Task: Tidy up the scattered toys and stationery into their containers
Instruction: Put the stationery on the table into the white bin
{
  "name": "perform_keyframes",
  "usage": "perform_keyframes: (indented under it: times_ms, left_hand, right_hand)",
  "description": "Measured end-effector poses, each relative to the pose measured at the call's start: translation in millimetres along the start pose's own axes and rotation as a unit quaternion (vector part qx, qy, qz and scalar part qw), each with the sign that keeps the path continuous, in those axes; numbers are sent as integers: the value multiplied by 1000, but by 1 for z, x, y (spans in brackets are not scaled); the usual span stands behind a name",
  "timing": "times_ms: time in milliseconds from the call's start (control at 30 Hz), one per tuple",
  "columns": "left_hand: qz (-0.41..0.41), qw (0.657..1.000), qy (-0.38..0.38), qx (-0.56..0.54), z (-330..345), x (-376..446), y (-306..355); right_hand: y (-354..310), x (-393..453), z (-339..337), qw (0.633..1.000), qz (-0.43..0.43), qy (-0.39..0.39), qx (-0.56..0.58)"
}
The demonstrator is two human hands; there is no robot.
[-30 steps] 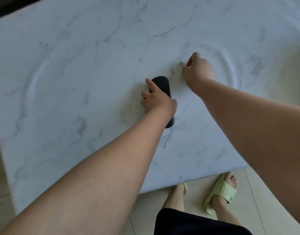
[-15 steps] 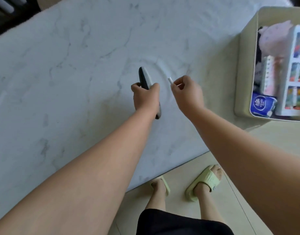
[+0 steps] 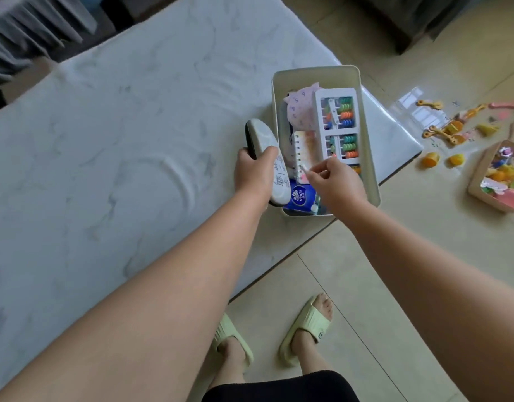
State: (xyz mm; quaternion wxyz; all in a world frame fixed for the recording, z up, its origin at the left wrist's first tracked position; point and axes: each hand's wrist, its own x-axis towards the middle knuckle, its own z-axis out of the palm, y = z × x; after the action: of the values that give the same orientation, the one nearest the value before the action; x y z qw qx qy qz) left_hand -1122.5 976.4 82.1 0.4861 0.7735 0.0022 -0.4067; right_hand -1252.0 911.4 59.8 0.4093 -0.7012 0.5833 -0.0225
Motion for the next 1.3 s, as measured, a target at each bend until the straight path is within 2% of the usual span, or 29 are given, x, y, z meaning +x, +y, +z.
perform_keyframes:
  times_ms: [167, 300, 400, 500, 667, 767, 900, 1000, 1100, 1200, 1300]
  left_hand:
    - [-5, 1000, 6, 6, 48, -3, 3]
    - [35, 997, 20, 66, 70, 2, 0]
    - [51, 994, 6, 97, 84, 10, 3]
    - [76, 986, -4, 148, 96, 24, 12]
    - [144, 947, 45, 283, 104, 49, 30]
    - [169, 927, 47, 332, 103, 59, 34]
    - [175, 919, 32, 351, 97, 69, 38]
    - [164, 926, 17, 340, 94, 72, 36]
    - [158, 927, 59, 335, 93, 70, 32]
    - [122, 921, 102, 356, 90, 66, 27]
    - [57, 915, 93, 388, 91, 59, 27]
  right_hand:
    - [17, 15, -29, 999, 1, -27, 23]
    - [14, 22, -34, 991, -4, -114, 73]
    - [10, 34, -36, 982, 18, -136, 126]
    - [5, 52, -38, 980, 18, -101, 171]
    - [-13, 80, -31, 987, -17, -35, 154]
    - [-22, 91, -25, 988, -44, -6, 145]
    - [-26, 97, -17, 996, -57, 60, 24]
    - [-24, 100, -17, 997, -32, 68, -11]
    - [-17, 99, -23, 997, -36, 67, 13]
    - [-4, 97, -33, 992, -20, 122, 9]
    - [7, 96, -46, 984, 28, 170, -46]
